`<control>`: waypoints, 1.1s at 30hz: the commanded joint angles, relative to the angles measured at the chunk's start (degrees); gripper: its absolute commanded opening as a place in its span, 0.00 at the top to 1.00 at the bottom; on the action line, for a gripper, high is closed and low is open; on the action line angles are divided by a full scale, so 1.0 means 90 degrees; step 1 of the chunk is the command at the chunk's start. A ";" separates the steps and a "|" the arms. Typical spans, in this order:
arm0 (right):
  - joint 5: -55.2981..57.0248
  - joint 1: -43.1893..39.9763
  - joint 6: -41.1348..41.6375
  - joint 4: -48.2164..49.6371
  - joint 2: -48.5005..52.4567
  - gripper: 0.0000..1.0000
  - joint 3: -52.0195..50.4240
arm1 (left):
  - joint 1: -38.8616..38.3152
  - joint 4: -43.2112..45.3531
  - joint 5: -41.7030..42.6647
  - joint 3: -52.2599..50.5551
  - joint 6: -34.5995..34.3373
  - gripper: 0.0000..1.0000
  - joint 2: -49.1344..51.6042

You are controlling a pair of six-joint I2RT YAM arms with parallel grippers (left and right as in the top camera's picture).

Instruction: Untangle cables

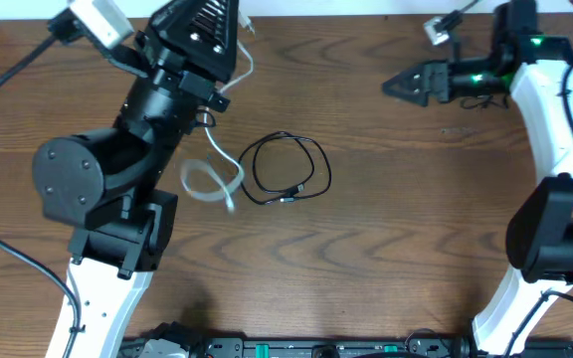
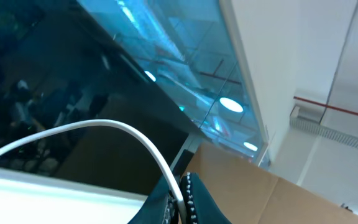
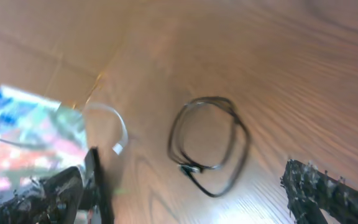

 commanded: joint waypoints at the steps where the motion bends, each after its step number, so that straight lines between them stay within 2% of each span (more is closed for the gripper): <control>1: -0.1027 0.0559 -0.0933 0.0092 -0.0267 0.02 0.0090 | 0.0012 -0.0007 -0.0192 0.0168 -0.0080 0.92 -0.0078; 6: -0.1661 0.1316 -0.0954 0.0673 -0.0267 0.02 0.0090 | 0.0012 -0.0418 -0.0537 0.0168 -0.0085 0.93 -0.0075; 11: -0.2273 0.2137 -0.0772 0.1858 -0.0267 0.03 0.0090 | 0.0012 -0.0605 -0.0539 0.0168 -0.0085 0.93 -0.0075; 18: -0.1911 0.3041 0.1498 0.4320 -0.0265 0.08 0.0090 | 0.0012 -0.0639 -0.0418 0.0168 -0.0090 0.92 -0.0083; 24: -0.1814 0.3320 0.3135 0.6062 -0.0265 0.09 0.0090 | 0.0012 -0.0843 -0.0420 0.0168 -0.0163 0.93 -0.0083; 29: -0.1809 0.3451 0.3706 0.6725 -0.0265 0.12 0.0090 | 0.0012 -0.0840 -0.0420 0.0168 -0.0233 0.92 -0.0083; 33: -0.1353 0.3636 0.3791 0.6829 -0.0265 0.19 0.0090 | 0.0012 -0.0838 -0.0423 0.0168 -0.0233 0.92 -0.0083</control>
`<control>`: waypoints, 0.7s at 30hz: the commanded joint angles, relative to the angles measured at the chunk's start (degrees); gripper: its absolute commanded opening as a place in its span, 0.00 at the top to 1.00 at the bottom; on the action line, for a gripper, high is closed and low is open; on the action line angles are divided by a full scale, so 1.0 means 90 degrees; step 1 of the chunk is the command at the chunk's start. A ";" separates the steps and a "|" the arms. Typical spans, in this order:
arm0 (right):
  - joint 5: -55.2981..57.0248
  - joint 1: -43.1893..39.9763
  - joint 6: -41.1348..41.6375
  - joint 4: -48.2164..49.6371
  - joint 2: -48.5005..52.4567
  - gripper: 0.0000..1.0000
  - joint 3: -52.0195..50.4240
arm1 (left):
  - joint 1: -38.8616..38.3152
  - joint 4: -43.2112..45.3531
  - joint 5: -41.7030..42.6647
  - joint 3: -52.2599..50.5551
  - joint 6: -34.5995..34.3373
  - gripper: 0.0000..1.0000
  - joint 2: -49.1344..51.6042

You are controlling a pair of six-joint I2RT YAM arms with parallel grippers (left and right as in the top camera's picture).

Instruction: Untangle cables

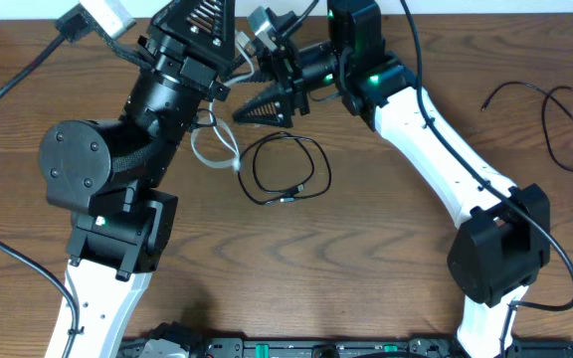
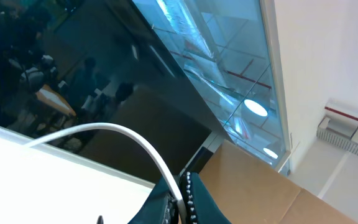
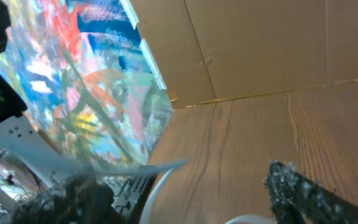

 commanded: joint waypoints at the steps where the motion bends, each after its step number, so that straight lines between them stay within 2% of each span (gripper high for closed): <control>1: 0.0459 0.0214 0.0418 0.0022 -0.0194 0.20 0.0078 | 0.0012 0.0051 0.0024 0.0129 -0.0066 0.92 -0.0070; 3: 0.0763 0.0248 0.0418 0.0000 -0.0194 0.26 0.0078 | 0.0012 0.0049 0.0022 0.0129 -0.0066 0.92 -0.0070; 5: 0.0954 0.0248 0.0427 0.0000 -0.0194 0.39 0.0078 | 0.0012 0.0046 0.0022 0.0129 -0.0061 0.92 -0.0070; 6: 0.1056 0.0248 0.0491 0.0000 -0.0194 0.53 0.0078 | 0.0012 0.0046 0.0022 0.0129 -0.0061 0.92 -0.0070; 8: 0.1285 0.0211 0.0702 -0.0041 -0.0194 0.99 0.0078 | 0.0012 0.0036 0.0019 0.0129 -0.0056 0.91 -0.0070; 12: 0.1518 -0.0019 0.0952 -0.0503 -0.0194 0.99 0.0078 | 0.0126 -0.0420 0.0002 0.0129 -0.0032 0.79 -0.0070; 19: 0.1863 -0.1260 0.1105 -0.1586 -0.0481 0.99 0.0080 | 0.0697 -0.1860 -0.0044 0.0129 -0.0032 0.72 -0.0063; 21: 0.1880 -0.1710 0.1163 -0.1807 -0.0682 0.99 0.0085 | 0.0794 -0.2091 -0.0044 0.0129 -0.0032 0.62 -0.0056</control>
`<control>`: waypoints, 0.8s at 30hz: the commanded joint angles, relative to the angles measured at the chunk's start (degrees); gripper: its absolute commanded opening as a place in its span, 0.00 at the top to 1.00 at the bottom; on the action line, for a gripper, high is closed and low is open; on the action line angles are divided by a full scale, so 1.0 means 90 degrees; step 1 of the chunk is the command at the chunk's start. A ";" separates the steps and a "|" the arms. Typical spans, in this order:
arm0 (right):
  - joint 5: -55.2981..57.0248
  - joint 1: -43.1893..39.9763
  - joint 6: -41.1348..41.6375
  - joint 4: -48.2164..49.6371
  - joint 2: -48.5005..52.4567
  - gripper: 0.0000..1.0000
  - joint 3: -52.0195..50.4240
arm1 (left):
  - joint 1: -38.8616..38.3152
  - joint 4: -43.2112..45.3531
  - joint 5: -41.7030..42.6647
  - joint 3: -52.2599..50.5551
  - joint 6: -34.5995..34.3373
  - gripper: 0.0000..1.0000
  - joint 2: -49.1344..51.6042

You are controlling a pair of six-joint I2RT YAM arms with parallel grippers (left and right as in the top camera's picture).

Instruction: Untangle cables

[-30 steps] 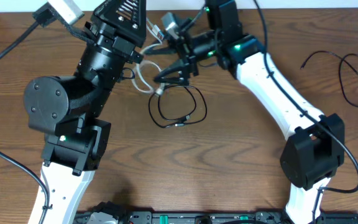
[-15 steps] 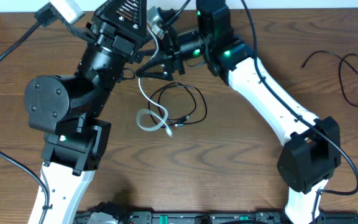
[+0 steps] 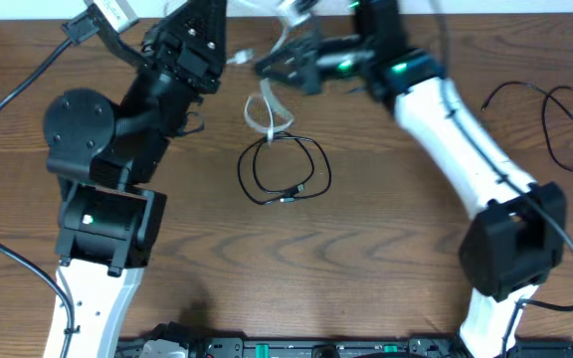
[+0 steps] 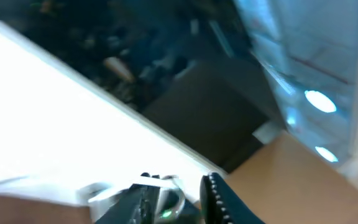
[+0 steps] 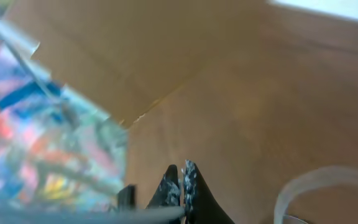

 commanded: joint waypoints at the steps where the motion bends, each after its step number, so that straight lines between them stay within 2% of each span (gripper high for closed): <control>1: 0.0255 -0.0889 0.0265 -0.0245 -0.0697 0.99 0.0087 | 0.0172 -0.0226 -0.0036 0.0117 -0.0044 0.56 -0.0032; 4: 0.0527 -0.1756 0.0466 -0.0622 -0.1146 0.99 0.0092 | 0.0206 -0.0529 -0.0036 0.0117 -0.0041 0.39 0.0007; 7: 0.0801 -0.2650 0.0585 -0.0998 -0.1528 0.99 0.0095 | 0.0206 -0.0860 -0.0036 0.0117 -0.0039 0.32 0.0068; 11: 0.1253 -0.3954 0.0571 -0.1617 -0.1841 0.99 0.0097 | 0.0206 -0.1324 -0.0036 0.0117 0.0500 0.29 0.0209; 18: 0.1588 -0.5938 0.0614 -0.1778 -0.1853 0.99 0.0134 | 0.0206 -0.2448 -0.0036 0.0117 0.2021 0.29 0.0561; 24: 0.2603 -0.6887 0.0328 -0.2004 -0.1853 0.99 0.0138 | 0.0206 -0.3174 -0.0036 0.0117 0.2237 0.29 0.0920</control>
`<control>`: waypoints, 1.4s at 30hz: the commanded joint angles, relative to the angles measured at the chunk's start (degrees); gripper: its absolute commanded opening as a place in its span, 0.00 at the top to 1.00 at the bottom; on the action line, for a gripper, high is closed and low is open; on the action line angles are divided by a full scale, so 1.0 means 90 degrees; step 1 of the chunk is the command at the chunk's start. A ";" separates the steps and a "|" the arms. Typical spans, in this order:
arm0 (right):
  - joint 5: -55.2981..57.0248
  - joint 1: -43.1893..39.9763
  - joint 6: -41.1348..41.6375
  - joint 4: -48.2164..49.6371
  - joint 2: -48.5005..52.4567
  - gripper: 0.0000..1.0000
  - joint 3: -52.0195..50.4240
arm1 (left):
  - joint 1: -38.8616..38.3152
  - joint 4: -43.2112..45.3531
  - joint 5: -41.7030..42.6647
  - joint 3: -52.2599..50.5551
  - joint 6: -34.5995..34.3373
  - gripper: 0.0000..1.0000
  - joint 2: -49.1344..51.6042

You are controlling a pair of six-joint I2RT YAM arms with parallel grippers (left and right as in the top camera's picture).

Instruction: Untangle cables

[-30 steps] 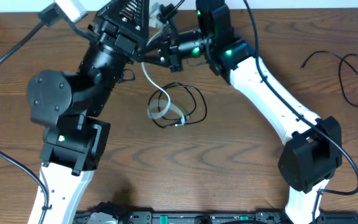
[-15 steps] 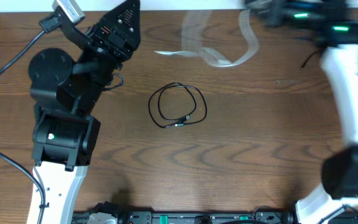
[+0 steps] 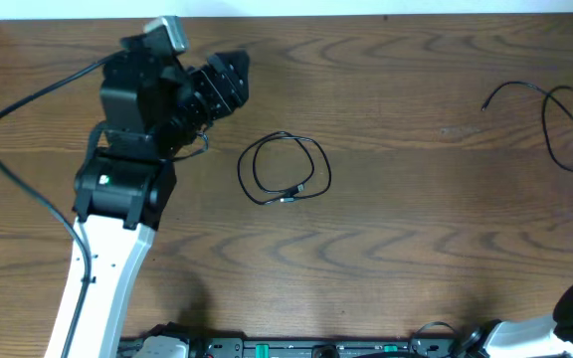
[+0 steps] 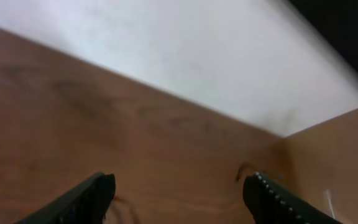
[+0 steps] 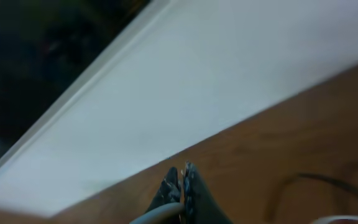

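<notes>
The black cable [image 3: 285,170] lies alone as a loose coil in the middle of the wooden table. My left gripper [image 3: 225,84] hovers up and left of it, and in the left wrist view the gripper [image 4: 179,190] is open wide with nothing between its fingers. My right gripper [image 5: 182,180] is shut on the white cable [image 5: 161,214]; it lies outside the overhead view. A bit of the white cable shows at the table's far right edge.
A second thin black cable [image 3: 525,97] sprawls at the far right of the table, also seen as a dark cable [image 5: 319,179] in the right wrist view. The right arm's base sits at the bottom right corner. A white wall borders the table's far edge.
The right arm has left the overhead view, taking the white cable from above the black coil to the far right edge. The left gripper has swung down towards the table and opened wider.
First my left gripper held the white cable up, its loop beside the black coil, with the right gripper open far right. Then the open right gripper was beside the left one. Then it was shut on the white cable, the left open. Now the cables lie apart.
</notes>
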 commanded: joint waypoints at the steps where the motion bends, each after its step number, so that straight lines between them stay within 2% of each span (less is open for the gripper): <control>1: 0.1020 -0.0282 -0.0386 -0.0221 -0.0044 0.99 0.0087 | 0.0032 -0.0182 -0.0015 0.0114 0.0418 0.29 0.0199; 5: 0.2722 -0.0333 -0.1251 -0.0806 -0.0036 0.99 0.0160 | 0.0032 -0.0491 -0.0015 0.0114 0.0765 0.29 0.0432; 8: 0.3611 -0.0299 -0.1435 -0.0848 0.0041 0.99 0.0163 | 0.0032 -0.0675 -0.0015 0.0114 0.0869 0.29 0.0593; 17: 0.4762 -0.0299 -0.1443 -0.0529 0.0670 0.99 0.0163 | 0.0032 -0.0811 -0.0015 0.0114 0.0869 0.29 0.0712; 30: 0.4896 -0.0270 -0.1547 -0.0957 0.1644 0.99 0.0160 | 0.0024 -0.0913 -0.0012 0.0114 0.0869 0.29 0.0712; 31: 0.4828 -0.0270 -0.1525 -0.1022 0.1664 0.89 0.0160 | 0.0024 -0.0942 -0.0012 0.0114 0.0869 0.29 0.0712; 34: 0.4172 -0.0255 -0.1528 -0.1163 0.1608 0.07 0.0168 | 0.0024 -0.0981 -0.0015 0.0114 0.0889 0.29 0.0716; 35: 0.3944 -0.0253 -0.1525 -0.1243 0.1552 0.01 0.0177 | 0.0024 -0.0979 -0.0012 0.0114 0.0971 0.29 0.0716; 42: 0.3381 0.0097 -0.1532 -0.2484 0.0964 0.01 0.0483 | 0.0024 -0.1202 -0.0012 0.0114 0.1549 0.29 0.0733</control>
